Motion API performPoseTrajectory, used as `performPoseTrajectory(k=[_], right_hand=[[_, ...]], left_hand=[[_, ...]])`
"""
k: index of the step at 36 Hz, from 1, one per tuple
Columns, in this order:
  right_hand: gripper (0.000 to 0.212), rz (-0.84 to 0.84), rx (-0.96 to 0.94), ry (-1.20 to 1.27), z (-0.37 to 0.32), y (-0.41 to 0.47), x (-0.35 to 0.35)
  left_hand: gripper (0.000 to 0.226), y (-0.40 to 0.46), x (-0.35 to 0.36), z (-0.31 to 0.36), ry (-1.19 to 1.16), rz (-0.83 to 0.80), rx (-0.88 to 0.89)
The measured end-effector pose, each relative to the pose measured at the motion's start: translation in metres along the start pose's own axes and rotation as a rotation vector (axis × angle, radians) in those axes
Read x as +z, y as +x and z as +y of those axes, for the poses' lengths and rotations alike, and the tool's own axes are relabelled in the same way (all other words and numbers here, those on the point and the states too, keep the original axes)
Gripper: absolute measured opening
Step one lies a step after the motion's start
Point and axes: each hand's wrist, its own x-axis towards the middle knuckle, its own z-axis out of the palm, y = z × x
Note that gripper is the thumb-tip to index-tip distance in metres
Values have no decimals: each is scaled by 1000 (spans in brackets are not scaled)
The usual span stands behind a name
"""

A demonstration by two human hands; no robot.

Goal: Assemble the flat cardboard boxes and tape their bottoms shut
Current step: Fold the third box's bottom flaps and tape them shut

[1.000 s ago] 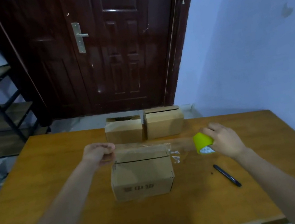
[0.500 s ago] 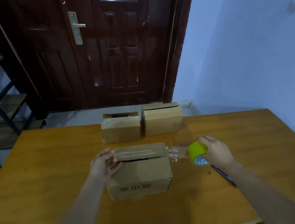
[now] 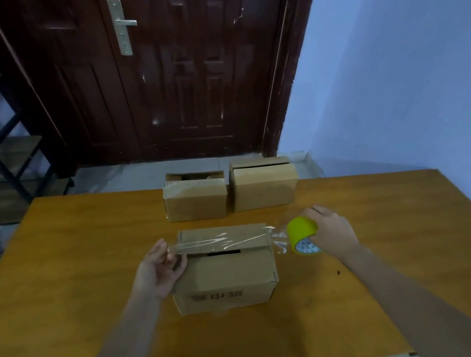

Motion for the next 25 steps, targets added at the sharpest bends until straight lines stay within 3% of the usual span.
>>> performPoseTrajectory(k=[6, 10, 11, 14, 25], right_hand=[[42, -7, 3, -12, -4, 4, 2], [43, -7, -12, -15, -6, 6, 5], [42, -8, -18, -23, -7, 7, 4], [49, -25, -83, -91, -11, 6, 9], [58, -99, -106, -146, -7, 10, 37]], left_hand=[[12, 7, -5, -4, -42, -45, 61], [49, 8, -10, -2, -84, -88, 70], [48, 8, -10, -2, -88, -97, 80], [13, 11, -12, -2, -100, -93, 111], [17, 11, -11, -3, -84, -74, 134]])
